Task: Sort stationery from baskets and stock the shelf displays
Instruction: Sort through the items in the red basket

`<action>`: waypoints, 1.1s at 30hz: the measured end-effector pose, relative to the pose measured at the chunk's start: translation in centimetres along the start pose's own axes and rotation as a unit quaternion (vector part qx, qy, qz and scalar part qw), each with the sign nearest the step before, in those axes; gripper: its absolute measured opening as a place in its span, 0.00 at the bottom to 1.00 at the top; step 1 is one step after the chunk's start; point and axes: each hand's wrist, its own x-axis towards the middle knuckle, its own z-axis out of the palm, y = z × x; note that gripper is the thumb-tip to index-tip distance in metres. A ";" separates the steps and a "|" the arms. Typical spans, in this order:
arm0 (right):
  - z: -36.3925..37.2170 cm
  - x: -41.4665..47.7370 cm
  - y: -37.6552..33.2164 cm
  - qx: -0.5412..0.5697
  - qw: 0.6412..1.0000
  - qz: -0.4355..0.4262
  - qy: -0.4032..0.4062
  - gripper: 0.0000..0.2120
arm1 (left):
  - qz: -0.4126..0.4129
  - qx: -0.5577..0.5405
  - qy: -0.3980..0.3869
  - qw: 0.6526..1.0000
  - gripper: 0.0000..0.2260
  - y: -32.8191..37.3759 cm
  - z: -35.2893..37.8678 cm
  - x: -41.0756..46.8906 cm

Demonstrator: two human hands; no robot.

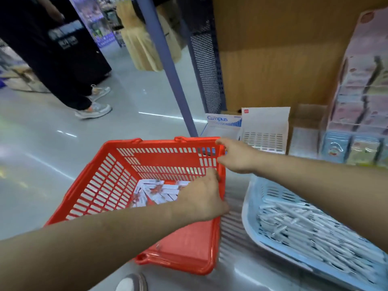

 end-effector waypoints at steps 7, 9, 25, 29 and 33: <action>5.7 2.6 -0.5 0.080 0.993 0.045 0.080 0.24 | -0.001 -0.029 0.022 0.999 0.25 -3.1 -0.1 0.0; 6.8 3.2 -1.2 0.135 0.987 0.045 0.078 0.28 | 0.004 -0.021 0.023 1.000 0.25 -4.8 -0.7 0.0; 14.8 12.7 -8.3 0.393 0.911 0.060 0.115 0.12 | -0.040 -0.100 -0.078 0.991 0.19 -18.4 -3.2 -0.9; 14.6 13.5 -9.3 0.355 0.934 0.035 -0.004 0.15 | -0.050 -0.148 -0.027 0.987 0.19 -19.2 -3.8 2.3; 14.5 13.8 -9.4 0.298 0.952 0.057 -0.029 0.22 | -0.003 -0.274 -0.053 0.960 0.18 -20.9 -4.1 4.5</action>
